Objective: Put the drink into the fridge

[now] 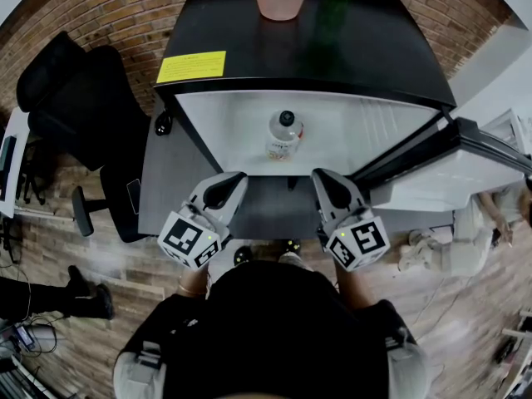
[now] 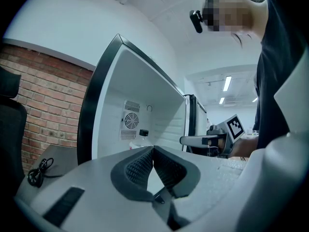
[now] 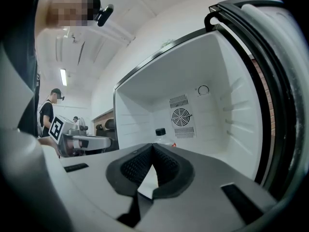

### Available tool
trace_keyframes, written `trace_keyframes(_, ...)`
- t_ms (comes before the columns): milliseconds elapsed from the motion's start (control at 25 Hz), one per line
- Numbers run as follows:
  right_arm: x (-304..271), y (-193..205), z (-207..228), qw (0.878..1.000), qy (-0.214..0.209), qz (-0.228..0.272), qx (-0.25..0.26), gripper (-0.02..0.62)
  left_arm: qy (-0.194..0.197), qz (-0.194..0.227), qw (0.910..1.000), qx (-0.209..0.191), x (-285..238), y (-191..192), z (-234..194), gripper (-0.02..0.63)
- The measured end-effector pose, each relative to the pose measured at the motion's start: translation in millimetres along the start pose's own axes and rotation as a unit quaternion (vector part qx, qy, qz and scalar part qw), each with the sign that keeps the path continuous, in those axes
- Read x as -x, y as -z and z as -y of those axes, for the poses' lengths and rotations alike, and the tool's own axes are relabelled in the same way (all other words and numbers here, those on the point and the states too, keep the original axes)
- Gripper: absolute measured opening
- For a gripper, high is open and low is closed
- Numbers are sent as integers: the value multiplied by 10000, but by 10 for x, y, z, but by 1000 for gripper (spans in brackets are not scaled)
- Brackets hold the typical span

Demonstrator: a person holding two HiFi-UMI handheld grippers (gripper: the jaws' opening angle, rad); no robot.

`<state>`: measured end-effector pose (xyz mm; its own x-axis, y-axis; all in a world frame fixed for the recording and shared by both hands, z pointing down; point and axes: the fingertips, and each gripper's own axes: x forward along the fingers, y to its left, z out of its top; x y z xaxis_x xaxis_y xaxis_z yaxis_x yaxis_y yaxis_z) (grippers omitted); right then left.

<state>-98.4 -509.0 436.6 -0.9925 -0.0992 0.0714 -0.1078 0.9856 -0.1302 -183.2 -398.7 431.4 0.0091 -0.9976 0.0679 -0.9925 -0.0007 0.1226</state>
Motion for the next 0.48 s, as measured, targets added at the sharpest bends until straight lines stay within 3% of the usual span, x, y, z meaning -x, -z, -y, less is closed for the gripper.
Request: trace_keyframes(480, -63, 38, -19, 9999, -129, -69, 10, -2, -91, -9, 10000, 34, 12, 25, -39, -4)
